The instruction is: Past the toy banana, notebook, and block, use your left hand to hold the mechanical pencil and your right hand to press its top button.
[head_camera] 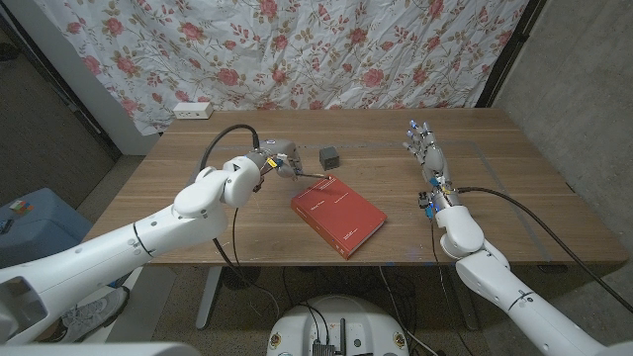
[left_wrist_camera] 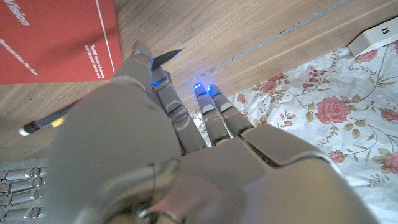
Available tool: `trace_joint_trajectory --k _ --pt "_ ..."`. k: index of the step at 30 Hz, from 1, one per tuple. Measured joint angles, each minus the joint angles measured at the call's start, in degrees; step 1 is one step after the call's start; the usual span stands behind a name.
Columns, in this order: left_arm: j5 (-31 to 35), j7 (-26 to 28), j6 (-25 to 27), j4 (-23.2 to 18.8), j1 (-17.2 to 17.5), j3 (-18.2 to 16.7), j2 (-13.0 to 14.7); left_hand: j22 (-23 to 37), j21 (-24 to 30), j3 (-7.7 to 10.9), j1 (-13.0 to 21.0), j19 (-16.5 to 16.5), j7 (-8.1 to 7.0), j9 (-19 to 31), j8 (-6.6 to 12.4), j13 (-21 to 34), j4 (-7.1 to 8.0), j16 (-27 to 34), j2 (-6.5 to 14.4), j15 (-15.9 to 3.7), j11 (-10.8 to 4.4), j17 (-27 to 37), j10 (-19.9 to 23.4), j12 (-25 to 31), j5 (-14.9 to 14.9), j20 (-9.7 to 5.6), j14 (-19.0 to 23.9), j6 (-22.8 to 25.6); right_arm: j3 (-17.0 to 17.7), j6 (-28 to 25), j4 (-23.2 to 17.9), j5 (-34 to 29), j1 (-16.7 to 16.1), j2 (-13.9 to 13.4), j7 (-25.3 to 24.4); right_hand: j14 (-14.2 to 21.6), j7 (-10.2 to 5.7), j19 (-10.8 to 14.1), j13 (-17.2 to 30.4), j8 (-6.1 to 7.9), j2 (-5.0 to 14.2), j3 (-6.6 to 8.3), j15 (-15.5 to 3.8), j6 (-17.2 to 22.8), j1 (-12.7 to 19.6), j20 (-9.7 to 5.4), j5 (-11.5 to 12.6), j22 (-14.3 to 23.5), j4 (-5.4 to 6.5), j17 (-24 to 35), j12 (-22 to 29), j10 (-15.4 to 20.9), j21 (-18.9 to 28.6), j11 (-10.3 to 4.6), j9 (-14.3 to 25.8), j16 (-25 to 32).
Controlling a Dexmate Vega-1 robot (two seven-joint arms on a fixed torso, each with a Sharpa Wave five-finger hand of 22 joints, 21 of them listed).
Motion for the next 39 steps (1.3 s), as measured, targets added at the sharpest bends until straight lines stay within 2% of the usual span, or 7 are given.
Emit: trace_joint_trajectory --k 6,7,12,27,39 --pt "1.73 -1.44 -1.3 0.87 0.18 -0.5 -0.43 0.0 0.0 -0.01 0.0 0.22 -0.31 0.03 0.0 0.0 0.01 0.0 0.0 0.0 0.0 0.0 0.0 0.0 0.0 0.22 0.0 -0.31 0.04 0.0 0.0 0.66 -0.11 0.12 0.15 0.0 0.0 0.0 0.0 0.0 0.0 0.0 0.0 0.0 0.0 0.0 0.0 0.0 0.0 0.0 -0.22 0.39 0.0 -0.39 0.0 0.0" --pt "4.07 -3.06 -2.71 1.08 0.22 -0.61 -0.53 0.0 0.0 -0.11 0.0 0.22 -0.3 0.2 0.0 0.0 0.11 0.0 0.0 0.0 0.0 0.0 0.0 0.0 0.0 0.22 0.0 -0.31 0.08 0.0 0.16 0.83 -0.22 0.17 0.26 0.0 0.0 0.0 0.0 0.0 0.0 0.0 0.0 0.0 0.0 0.0 0.0 0.0 0.0 0.0 -0.22 0.39 0.0 -0.39 0.0 0.0" --pt "6.37 -4.58 -4.32 1.9 0.44 -1.12 -0.94 0.0 0.0 -0.32 0.0 0.22 -0.61 0.3 0.0 -0.01 0.17 0.01 0.0 0.3 -0.31 0.0 -0.31 -0.01 0.0 0.22 -0.3 -0.61 0.2 0.0 0.43 2.01 -0.39 0.34 0.74 0.0 0.0 0.0 0.0 0.0 0.0 0.0 0.0 -0.01 0.0 0.0 0.0 0.0 0.0 0.0 -0.22 0.39 0.0 -0.39 0.0 0.0" --pt "10.05 -7.25 -8.08 4.59 1.11 -2.56 -2.6 -0.13 -0.45 -0.32 0.0 -1.12 -1.5 0.59 0.0 -0.04 0.17 -0.22 0.0 0.14 -0.82 0.0 -0.81 -0.02 0.0 0.31 -1.58 -1.51 0.54 0.0 0.75 4.41 -0.84 0.73 1.38 -0.01 0.0 0.21 0.0 0.0 0.0 0.24 0.0 -0.01 0.0 -0.21 0.0 0.0 -0.24 0.01 -0.21 0.38 0.0 -0.39 0.0 0.0" --pt "12.43 -8.44 -10.12 6.04 1.25 -2.73 -3.89 -0.12 -0.45 -0.54 -0.33 -1.44 -1.31 0.79 0.0 0.02 0.39 -0.22 0.33 0.0 -1.02 0.0 -1.69 -0.08 0.0 0.0 -2.05 -2.57 0.72 -0.17 0.87 4.99 -1.13 0.81 1.43 0.31 0.0 0.2 0.0 0.0 0.01 0.48 -0.31 -0.01 0.01 -0.21 0.0 0.0 0.0 0.01 -0.43 0.38 0.0 -0.39 0.0 0.0"
